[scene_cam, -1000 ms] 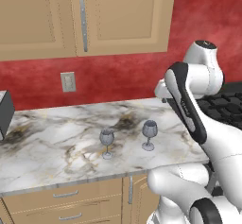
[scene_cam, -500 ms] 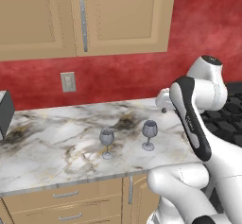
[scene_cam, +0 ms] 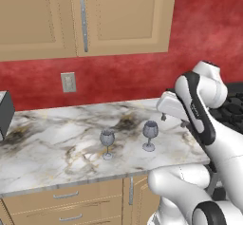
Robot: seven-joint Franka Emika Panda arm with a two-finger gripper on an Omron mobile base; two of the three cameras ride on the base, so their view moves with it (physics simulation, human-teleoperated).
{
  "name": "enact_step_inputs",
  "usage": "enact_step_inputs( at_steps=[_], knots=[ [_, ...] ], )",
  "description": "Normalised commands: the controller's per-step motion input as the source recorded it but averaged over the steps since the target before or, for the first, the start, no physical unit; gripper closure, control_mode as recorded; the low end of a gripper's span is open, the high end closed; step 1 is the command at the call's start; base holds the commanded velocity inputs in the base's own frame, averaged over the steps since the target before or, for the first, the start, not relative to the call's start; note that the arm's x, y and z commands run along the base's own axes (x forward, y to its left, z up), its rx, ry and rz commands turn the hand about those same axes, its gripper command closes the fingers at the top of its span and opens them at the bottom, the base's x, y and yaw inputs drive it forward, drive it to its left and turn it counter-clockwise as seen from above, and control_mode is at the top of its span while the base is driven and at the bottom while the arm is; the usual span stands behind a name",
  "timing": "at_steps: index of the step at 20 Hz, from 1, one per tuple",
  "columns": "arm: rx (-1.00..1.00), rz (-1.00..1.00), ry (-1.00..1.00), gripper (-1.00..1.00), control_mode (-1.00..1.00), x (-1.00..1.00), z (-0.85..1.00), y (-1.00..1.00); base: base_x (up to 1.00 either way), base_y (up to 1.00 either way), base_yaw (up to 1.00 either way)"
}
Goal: Retrieve the wine glasses from the counter and place one next to each plate.
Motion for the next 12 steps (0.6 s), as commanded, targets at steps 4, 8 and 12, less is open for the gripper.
enact_step_inputs(
  at_steps=[4, 8, 12],
  knots=[
    [0.06, -0.03, 0.06, -1.00, -1.00, 0.00, -0.18, 0.00, 0.00, 0.00, 0.00],
    [0.00, -0.17, 0.04, -1.00, -1.00, 0.07, -0.14, -0.07, 0.00, 0.00, 0.00],
    [0.04, -0.25, 0.09, -1.00, -1.00, 0.24, -0.23, -0.08, 0.00, 0.00, 0.00]
  ],
)
